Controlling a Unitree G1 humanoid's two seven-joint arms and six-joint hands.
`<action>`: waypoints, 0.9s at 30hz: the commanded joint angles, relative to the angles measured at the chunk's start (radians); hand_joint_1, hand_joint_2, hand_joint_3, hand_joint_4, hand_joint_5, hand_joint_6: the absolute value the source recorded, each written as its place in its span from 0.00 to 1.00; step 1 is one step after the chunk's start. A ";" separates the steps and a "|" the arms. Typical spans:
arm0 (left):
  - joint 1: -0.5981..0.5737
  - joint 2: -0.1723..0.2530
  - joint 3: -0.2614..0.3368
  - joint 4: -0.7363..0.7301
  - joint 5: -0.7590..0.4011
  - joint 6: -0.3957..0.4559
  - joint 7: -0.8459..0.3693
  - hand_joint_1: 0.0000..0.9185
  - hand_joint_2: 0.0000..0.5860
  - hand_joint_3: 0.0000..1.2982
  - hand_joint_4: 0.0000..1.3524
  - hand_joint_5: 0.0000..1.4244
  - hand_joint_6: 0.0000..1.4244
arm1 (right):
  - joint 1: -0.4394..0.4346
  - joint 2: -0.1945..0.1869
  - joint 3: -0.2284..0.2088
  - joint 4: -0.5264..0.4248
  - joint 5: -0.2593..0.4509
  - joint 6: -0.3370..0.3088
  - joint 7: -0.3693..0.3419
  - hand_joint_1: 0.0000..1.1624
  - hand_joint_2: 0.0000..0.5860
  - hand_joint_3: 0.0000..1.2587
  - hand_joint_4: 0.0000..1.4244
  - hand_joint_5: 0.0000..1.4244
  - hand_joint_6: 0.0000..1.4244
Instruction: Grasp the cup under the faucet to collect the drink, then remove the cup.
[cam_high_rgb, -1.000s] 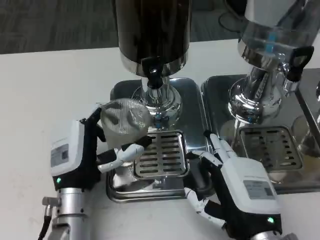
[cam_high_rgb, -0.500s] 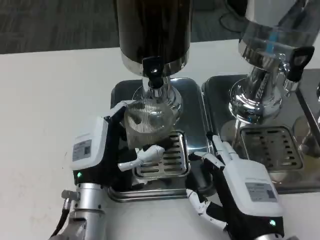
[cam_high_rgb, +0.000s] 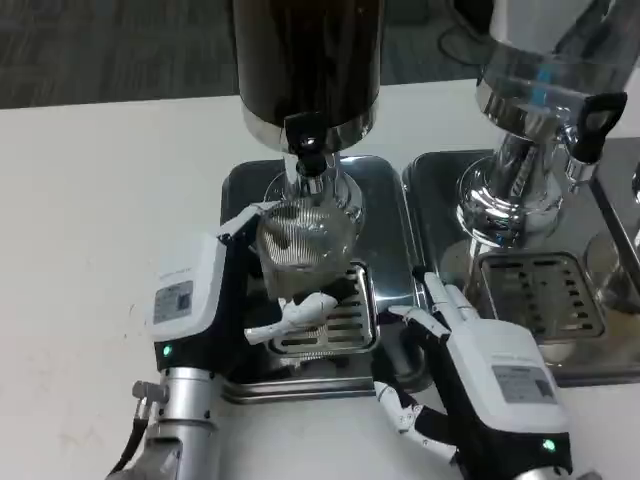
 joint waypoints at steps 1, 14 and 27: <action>0.035 -0.001 -0.015 0.032 0.007 0.045 -0.071 0.34 0.11 0.30 0.39 0.52 0.61 | -0.002 0.000 -0.004 -0.010 -0.006 -0.001 0.006 0.35 0.74 0.27 0.02 0.05 0.21; 0.062 0.042 0.012 -0.046 -0.020 0.018 -0.127 0.00 0.00 0.16 0.22 0.35 0.33 | -0.034 -0.012 -0.004 0.013 -0.030 -0.005 -0.017 0.35 0.74 0.19 0.01 0.02 0.14; 0.134 0.099 0.119 -0.170 -0.072 0.028 -0.118 0.00 0.00 0.15 0.21 0.36 0.35 | -0.086 -0.029 -0.024 0.052 -0.030 -0.003 0.002 0.34 0.72 0.12 0.00 0.00 0.07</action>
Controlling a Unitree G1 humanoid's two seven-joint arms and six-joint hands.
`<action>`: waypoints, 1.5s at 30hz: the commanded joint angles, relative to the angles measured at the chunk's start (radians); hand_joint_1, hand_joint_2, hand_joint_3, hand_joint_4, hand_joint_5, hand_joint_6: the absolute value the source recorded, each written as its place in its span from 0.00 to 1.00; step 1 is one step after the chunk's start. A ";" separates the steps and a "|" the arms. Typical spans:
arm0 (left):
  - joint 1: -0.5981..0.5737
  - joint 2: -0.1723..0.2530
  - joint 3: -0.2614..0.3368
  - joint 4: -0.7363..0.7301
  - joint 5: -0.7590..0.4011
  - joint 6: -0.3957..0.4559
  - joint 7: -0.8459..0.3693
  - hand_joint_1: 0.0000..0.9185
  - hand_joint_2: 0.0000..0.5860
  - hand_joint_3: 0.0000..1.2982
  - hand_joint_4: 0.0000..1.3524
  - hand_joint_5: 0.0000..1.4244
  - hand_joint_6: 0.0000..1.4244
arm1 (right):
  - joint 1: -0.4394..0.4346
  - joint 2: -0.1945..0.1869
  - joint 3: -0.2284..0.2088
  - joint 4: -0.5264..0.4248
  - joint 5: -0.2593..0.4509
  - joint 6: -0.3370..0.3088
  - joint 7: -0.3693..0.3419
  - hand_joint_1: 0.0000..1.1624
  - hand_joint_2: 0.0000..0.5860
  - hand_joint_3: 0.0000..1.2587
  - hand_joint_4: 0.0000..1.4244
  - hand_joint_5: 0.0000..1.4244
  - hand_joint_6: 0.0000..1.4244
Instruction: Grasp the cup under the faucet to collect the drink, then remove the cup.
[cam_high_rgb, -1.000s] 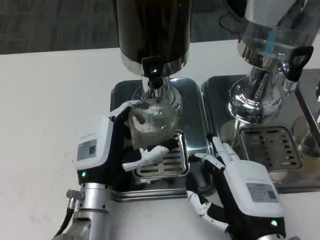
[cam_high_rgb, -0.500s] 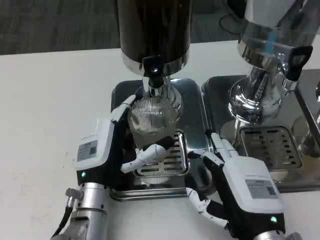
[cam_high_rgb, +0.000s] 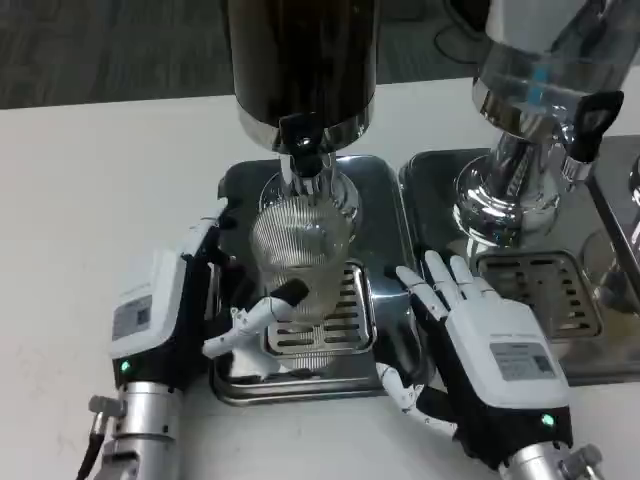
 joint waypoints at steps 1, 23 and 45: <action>0.029 0.013 0.038 -0.037 -0.023 0.015 -0.004 0.00 0.00 0.15 0.21 0.36 0.35 | -0.014 -0.018 -0.012 0.012 -0.002 -0.004 0.003 0.34 0.72 0.12 0.00 0.00 0.07; 0.219 0.146 0.213 -0.256 -0.124 -0.158 -0.120 0.00 0.15 0.01 0.00 0.06 0.02 | -0.056 -0.050 0.003 0.083 -0.119 0.044 -0.012 0.25 0.71 0.00 0.00 0.00 0.00; 0.166 0.106 0.289 -0.617 -0.870 -0.283 -1.101 0.00 0.21 0.11 0.00 0.14 0.11 | -0.056 -0.020 0.003 0.077 -0.081 0.064 -0.007 0.25 0.72 0.00 0.00 0.00 0.00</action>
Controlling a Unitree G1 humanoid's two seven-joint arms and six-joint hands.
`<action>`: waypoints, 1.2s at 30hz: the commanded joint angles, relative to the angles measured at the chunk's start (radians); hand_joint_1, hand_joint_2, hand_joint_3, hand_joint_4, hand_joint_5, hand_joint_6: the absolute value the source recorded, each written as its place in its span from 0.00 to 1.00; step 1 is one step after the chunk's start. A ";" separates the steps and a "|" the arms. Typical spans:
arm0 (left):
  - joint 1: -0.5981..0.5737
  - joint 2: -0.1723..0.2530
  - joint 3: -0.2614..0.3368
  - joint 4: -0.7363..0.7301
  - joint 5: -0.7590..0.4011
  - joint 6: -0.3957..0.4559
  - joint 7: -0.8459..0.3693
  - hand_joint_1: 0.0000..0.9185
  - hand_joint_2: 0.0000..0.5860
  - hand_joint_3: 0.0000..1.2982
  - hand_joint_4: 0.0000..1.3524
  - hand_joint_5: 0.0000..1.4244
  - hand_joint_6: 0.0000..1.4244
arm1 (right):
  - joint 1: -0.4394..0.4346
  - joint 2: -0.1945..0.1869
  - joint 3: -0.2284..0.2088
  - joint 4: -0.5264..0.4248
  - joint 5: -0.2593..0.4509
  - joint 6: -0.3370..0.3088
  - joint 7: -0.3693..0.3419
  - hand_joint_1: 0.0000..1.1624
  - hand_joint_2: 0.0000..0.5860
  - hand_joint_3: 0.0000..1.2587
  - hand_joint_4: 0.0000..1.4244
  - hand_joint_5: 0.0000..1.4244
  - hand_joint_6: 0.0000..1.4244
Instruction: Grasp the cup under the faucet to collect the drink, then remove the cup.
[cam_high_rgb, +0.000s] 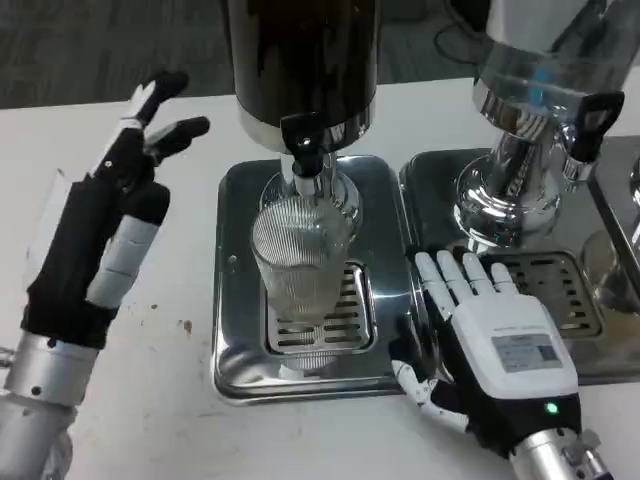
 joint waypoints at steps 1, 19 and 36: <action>-0.057 -0.025 0.008 -0.055 -0.020 0.055 -0.121 0.00 0.23 0.11 0.00 0.14 0.10 | 0.008 0.010 -0.001 -0.008 -0.001 0.010 -0.017 0.25 0.72 0.00 0.00 0.00 0.00; -0.188 -0.123 0.040 -0.013 -0.013 0.197 -0.381 0.00 0.21 0.13 0.02 0.21 0.17 | 0.038 0.054 -0.008 -0.013 0.013 0.034 -0.035 0.25 0.74 0.01 0.00 0.00 0.01; -0.113 -0.133 0.044 -0.083 0.027 0.200 -0.396 0.00 0.22 0.19 0.10 0.26 0.22 | 0.015 0.053 -0.003 0.004 0.029 0.020 -0.024 0.26 0.74 0.02 0.00 0.00 0.04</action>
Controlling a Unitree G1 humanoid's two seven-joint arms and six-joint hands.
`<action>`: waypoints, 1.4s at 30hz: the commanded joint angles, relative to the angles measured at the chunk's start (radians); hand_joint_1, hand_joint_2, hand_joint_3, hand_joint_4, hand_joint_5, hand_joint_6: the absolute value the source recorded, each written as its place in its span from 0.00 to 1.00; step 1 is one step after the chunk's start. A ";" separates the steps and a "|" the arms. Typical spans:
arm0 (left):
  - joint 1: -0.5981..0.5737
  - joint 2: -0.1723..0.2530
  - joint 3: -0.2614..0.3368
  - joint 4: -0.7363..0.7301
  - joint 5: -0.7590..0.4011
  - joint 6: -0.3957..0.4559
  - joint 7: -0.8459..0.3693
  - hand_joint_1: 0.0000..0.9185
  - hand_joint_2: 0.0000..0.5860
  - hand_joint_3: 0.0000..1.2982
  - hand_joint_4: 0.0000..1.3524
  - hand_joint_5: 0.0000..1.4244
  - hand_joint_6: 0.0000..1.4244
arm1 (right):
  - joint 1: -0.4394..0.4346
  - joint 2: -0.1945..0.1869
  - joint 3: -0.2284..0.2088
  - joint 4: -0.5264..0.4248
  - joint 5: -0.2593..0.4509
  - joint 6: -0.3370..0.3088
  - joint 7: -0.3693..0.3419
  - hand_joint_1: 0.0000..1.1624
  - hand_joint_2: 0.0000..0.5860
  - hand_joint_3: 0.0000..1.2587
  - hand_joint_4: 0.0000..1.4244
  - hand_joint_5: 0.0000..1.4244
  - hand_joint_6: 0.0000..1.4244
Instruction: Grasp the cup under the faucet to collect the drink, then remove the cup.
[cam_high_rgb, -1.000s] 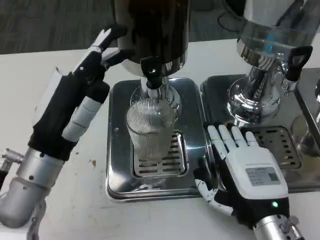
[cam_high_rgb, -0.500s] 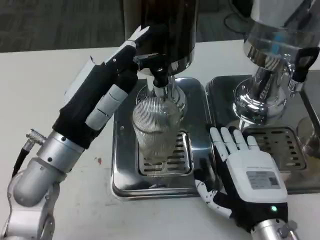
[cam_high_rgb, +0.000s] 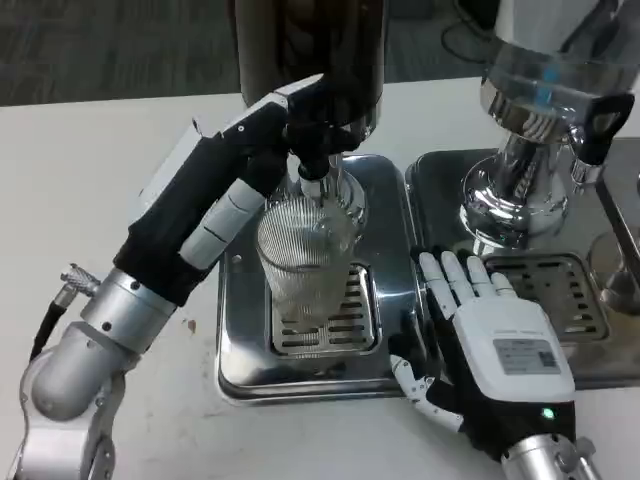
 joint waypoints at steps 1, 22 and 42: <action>0.029 0.004 -0.006 -0.022 0.035 0.006 -0.016 0.00 0.22 0.20 0.10 0.26 0.23 | -0.003 -0.002 0.001 0.007 0.011 -0.006 -0.009 0.26 0.74 0.02 0.00 0.00 0.04; 0.047 0.101 -0.068 -0.096 0.457 -0.130 0.180 0.00 0.26 0.23 0.12 0.24 0.19 | -0.005 0.005 -0.008 0.019 0.034 -0.003 -0.020 0.26 0.74 0.03 0.00 0.00 0.05; 0.075 0.162 -0.139 -0.149 0.656 -0.138 0.372 0.00 0.26 0.24 0.11 0.23 0.18 | -0.007 0.038 -0.155 -0.017 0.496 -0.193 0.139 0.30 0.48 0.00 0.00 0.00 0.09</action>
